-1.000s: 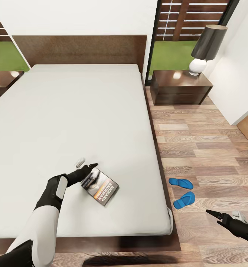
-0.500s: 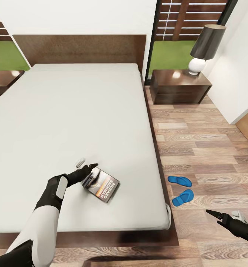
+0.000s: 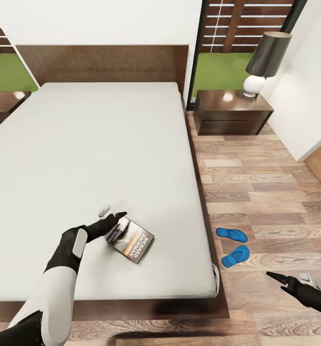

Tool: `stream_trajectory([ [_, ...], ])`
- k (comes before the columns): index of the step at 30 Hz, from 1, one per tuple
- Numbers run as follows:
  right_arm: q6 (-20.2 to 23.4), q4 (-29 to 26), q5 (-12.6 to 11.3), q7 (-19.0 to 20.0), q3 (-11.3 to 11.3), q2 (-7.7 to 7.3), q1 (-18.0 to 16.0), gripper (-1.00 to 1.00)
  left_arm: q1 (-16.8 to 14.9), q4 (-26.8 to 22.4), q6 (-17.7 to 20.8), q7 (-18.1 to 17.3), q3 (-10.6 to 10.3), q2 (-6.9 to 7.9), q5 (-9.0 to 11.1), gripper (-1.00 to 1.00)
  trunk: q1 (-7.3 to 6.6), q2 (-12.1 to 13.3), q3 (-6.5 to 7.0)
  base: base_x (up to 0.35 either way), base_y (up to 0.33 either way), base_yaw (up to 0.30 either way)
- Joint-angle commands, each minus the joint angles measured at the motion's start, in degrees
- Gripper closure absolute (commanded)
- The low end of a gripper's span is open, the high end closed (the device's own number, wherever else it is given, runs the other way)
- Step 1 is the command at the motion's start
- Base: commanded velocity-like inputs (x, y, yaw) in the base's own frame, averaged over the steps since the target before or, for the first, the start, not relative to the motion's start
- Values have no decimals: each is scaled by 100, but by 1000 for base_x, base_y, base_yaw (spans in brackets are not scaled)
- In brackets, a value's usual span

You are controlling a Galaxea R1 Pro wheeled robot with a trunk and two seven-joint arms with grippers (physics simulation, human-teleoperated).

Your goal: In the bedroom, move the book from the bed onto either nightstand, and place the two sandals side by side next to the bed.

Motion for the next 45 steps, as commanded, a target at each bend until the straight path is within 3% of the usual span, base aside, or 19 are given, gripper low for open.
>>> stream_trajectory([
  [1, 38, 2, -22, 7, -9, 0, -3, -100, -2, 1, 53, -1, 25, -8, -36, -100, 0, -2, -4, 0, -68, 0],
  [45, 38, 2, -22, 7, -9, 0, -3, -100, -2, 1, 49, -1, -1, -49, -36, -100, 0, -2, -4, -8, -31, 0],
])
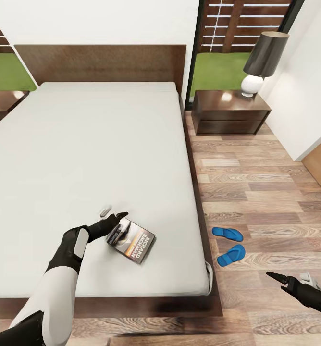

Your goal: In the bedroom, move the book from the bed onto either nightstand, and place the two sandals side by side next to the bed.

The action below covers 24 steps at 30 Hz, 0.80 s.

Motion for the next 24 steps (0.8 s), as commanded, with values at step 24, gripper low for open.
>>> stream_trajectory([
  [24, 38, 2, -22, 6, -9, 0, -3, -100, -3, 0, 29, -8, 23, -13, -15, -100, 1, -2, -4, -31, -35, 0],
])
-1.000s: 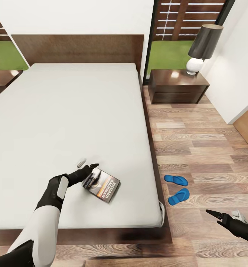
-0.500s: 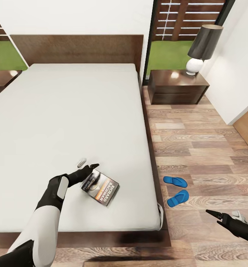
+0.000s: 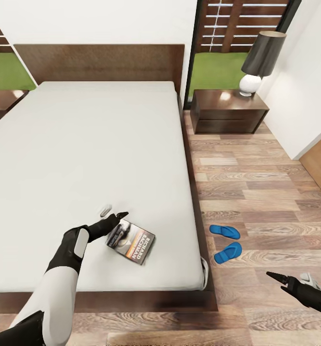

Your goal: In the bedroom, move the book from the bed onto either nightstand, and place the two sandals side by side next to the bed.

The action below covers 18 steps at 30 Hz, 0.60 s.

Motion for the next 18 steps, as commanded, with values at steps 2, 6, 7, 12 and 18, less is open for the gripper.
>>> stream_trajectory([
  [2, 38, 2, -22, 6, -10, 0, -3, -100, -3, -1, 41, -1, 29, -8, -45, -100, -1, -2, -4, -33, -12, 0],
  [6, 38, 2, -22, 6, -10, 0, -3, -100, -3, 4, 41, -1, 29, -6, -45, -100, -1, -2, -4, -9, -4, 0],
  [7, 38, 2, -22, 6, -10, 0, -3, -100, -3, 5, 41, -1, 28, -6, -45, -100, -1, -2, -4, -3, -1, 0],
  [12, 38, 2, -22, 6, -10, 0, -3, -100, -3, 105, 38, -1, 17, -6, -52, -100, -1, -2, -4, -10, -12, 0],
  [18, 38, 2, -22, 6, -11, 0, -3, -100, -3, 129, 33, -1, -17, -5, -54, -100, -1, -2, -4, -138, -101, 0],
])
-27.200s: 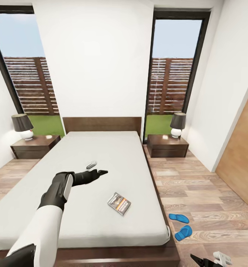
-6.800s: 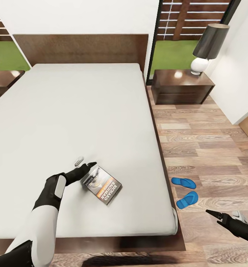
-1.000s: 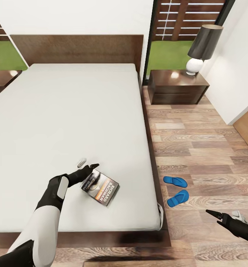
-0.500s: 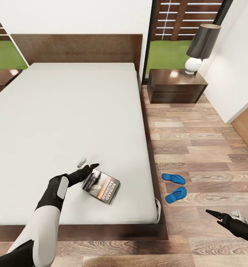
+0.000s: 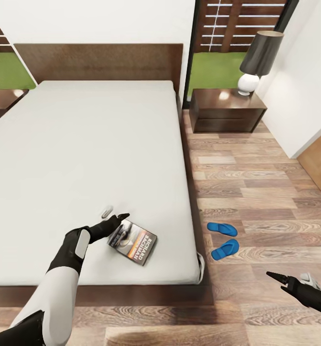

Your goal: In the bedroom, move the book from the bed onto either nightstand, and place the two sandals side by side next to the bed.

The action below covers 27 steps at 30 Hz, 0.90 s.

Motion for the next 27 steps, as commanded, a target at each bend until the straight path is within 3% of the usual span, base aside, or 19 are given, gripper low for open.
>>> stream_trajectory([
  [1, 38, 2, -22, 6, -10, 0, -3, -100, -2, 1, 42, 2, 26, -7, -65, -100, -1, -2, -4, -68, -39, 0],
  [12, 38, 2, -22, 6, -9, 0, -3, -100, -2, 3, 41, 2, 23, -7, -66, -100, -1, -2, -4, -12, -6, 0],
  [20, 38, 2, -22, 6, -11, 0, -3, -100, -2, 3, 41, 2, 23, -7, -66, -100, -1, -2, -4, -207, 0, 0],
  [27, 38, 2, -22, 6, -10, 0, -3, -100, -2, 3, 6, 2, 23, -7, -66, -100, -1, -2, -4, -22, 0, 0],
])
